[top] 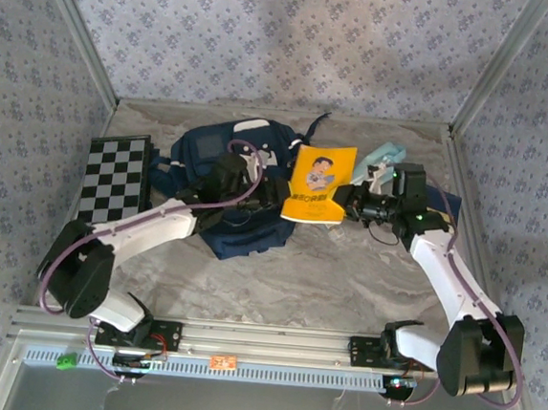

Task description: Pack books, pencil case, and school supplies into a backpack

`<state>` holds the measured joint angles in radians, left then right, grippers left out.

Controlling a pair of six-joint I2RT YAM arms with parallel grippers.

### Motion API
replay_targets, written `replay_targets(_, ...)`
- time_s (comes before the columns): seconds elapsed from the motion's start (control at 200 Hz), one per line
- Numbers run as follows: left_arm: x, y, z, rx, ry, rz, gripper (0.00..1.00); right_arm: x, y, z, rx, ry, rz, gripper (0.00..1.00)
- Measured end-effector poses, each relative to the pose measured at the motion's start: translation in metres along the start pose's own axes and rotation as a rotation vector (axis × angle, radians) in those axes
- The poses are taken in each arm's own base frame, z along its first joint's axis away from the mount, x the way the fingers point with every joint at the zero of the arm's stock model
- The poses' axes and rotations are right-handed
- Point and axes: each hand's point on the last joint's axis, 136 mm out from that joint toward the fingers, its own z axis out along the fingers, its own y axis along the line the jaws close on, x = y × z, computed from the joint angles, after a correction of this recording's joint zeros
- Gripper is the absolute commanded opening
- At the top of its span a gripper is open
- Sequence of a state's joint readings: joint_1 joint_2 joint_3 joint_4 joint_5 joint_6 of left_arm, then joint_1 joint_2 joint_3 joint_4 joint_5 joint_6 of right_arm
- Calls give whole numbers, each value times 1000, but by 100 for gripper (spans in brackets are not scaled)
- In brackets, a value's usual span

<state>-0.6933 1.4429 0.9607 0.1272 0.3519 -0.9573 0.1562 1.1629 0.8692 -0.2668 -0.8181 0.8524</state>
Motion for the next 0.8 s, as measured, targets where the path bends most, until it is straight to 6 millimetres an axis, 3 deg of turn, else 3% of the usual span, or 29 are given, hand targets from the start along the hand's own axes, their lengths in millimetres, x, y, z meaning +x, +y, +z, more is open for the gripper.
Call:
replay_targets(0.21,-18,27,-28,-302,8,375,55,-1,-23,-28,111,-61,1,0)
replay_targets(0.28,-21,38,-32,-381,40,505,67,3,-26,-32,126,-58,-5,0)
replay_targets(0.335,-21,50,-33,-443,68,570,70,6,-28,-34,135,-52,-7,0)
replay_targets(0.54,1,100,-17,-605,264,818,76,12,-35,-39,162,-38,9,0)
replay_targets(0.8,15,122,2,-625,405,957,76,11,-35,-43,163,-48,4,0)
